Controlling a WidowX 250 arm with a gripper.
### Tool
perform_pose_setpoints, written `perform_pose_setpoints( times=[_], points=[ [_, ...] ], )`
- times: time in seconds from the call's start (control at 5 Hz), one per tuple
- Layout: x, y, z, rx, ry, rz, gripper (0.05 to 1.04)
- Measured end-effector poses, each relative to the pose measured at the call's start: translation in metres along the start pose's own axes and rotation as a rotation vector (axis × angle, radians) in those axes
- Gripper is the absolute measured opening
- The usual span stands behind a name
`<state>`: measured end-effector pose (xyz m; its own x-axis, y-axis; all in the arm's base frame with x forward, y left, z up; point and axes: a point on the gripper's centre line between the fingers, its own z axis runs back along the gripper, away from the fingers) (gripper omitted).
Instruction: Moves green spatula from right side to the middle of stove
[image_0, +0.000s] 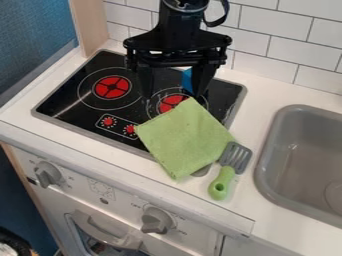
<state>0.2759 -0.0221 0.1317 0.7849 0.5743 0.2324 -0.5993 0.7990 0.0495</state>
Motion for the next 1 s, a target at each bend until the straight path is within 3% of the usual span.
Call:
perform_pose_setpoints(
  times=[0.2,0.4,0.8,1.0],
  points=[
    [-0.003,0.001,-0.008,0.022,0.02,-0.002,0.999],
    [-0.016,-0.006,-0.004,0.027,0.002,-0.041,0.999],
    [-0.044,-0.026,-0.003,-0.009,-0.054,-0.207,0.999],
    [-0.061,-0.032,-0.024,-0.032,0.02,-0.284,0.999]
  ],
)
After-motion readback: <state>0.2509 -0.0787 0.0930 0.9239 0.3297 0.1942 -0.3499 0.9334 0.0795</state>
